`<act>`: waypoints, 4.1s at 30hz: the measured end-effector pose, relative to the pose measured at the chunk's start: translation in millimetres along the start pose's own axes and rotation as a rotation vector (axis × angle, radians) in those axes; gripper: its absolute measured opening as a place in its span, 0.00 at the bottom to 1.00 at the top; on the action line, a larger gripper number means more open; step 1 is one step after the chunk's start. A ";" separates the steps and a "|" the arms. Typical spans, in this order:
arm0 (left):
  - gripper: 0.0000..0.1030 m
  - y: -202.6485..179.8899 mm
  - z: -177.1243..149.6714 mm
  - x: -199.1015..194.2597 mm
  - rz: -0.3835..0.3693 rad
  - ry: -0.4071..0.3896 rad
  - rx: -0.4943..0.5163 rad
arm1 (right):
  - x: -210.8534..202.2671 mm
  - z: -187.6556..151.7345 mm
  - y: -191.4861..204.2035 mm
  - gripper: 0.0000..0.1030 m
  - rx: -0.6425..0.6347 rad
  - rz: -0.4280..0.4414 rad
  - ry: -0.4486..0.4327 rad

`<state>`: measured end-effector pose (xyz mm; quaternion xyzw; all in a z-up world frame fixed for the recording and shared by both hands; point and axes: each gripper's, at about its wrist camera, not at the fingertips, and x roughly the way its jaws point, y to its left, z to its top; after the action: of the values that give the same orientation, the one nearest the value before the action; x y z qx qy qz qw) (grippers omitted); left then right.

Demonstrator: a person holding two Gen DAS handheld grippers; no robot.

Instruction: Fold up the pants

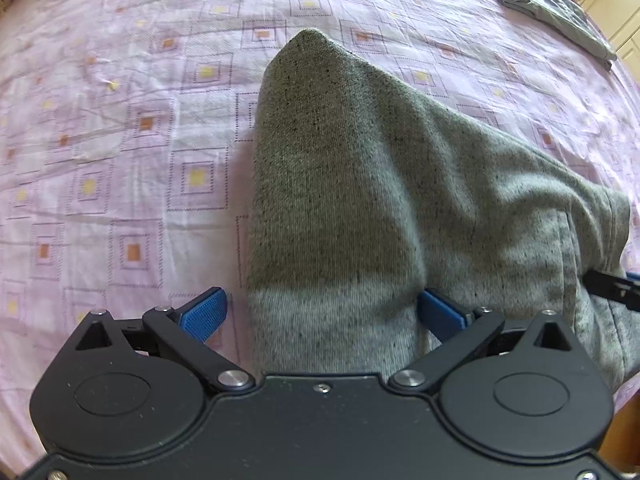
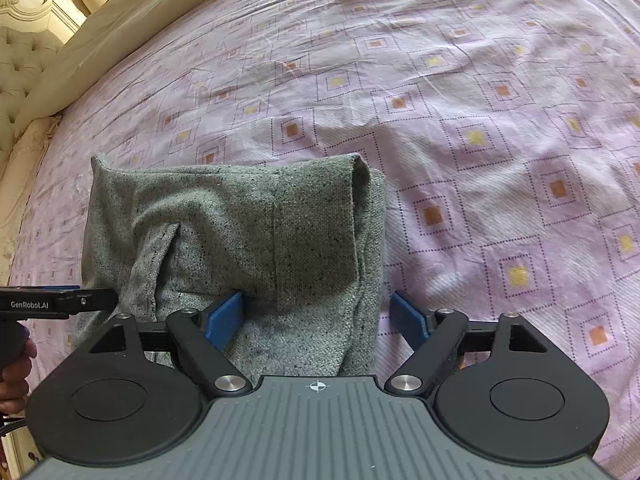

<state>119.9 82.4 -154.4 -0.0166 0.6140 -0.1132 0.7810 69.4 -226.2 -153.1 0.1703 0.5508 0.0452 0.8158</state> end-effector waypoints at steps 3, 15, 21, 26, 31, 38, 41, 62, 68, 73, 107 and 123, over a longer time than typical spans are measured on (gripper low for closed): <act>1.00 5.5 3.8 4.8 -0.037 -0.014 -0.002 | 1.2 -2.4 3.4 0.85 0.001 -0.011 -0.015; 0.46 3.8 4.7 -13.1 -0.169 -0.028 -0.033 | -12.8 2.0 12.7 0.31 0.032 0.030 -0.019; 0.19 1.3 3.8 -48.4 -0.139 -0.082 -0.007 | -46.3 1.5 48.2 0.22 -0.004 -0.039 -0.069; 0.17 23.5 9.0 -81.4 -0.154 -0.138 -0.020 | -65.2 11.9 91.7 0.22 -0.044 -0.014 -0.099; 0.17 71.7 30.5 -114.3 -0.083 -0.221 -0.055 | -55.5 41.7 151.5 0.21 -0.115 0.079 -0.115; 0.18 172.2 79.2 -140.3 0.035 -0.279 -0.143 | -2.9 108.1 250.4 0.21 -0.200 0.226 -0.096; 0.18 205.9 97.2 -137.1 0.069 -0.279 -0.193 | 21.8 128.1 286.6 0.21 -0.238 0.257 -0.087; 0.39 275.3 104.9 -102.2 0.336 -0.176 -0.301 | 77.3 128.1 340.4 0.27 -0.336 -0.184 -0.157; 0.50 242.1 77.1 -130.3 0.345 -0.196 -0.308 | 38.8 108.8 349.8 0.27 -0.342 -0.060 -0.169; 0.53 196.9 54.2 -147.9 0.355 -0.202 -0.304 | 13.3 85.9 345.2 0.27 -0.346 -0.017 -0.155; 0.64 101.1 -6.1 -208.0 0.360 -0.276 -0.359 | -73.3 38.5 321.5 0.27 -0.393 0.054 -0.259; 0.64 91.3 -14.4 -215.2 0.375 -0.286 -0.363 | -80.9 32.1 321.2 0.27 -0.406 0.072 -0.268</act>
<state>72.8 215.4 32.5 -0.0580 0.5002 0.1483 0.8512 103.9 46.6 34.3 0.0267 0.4108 0.1611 0.8970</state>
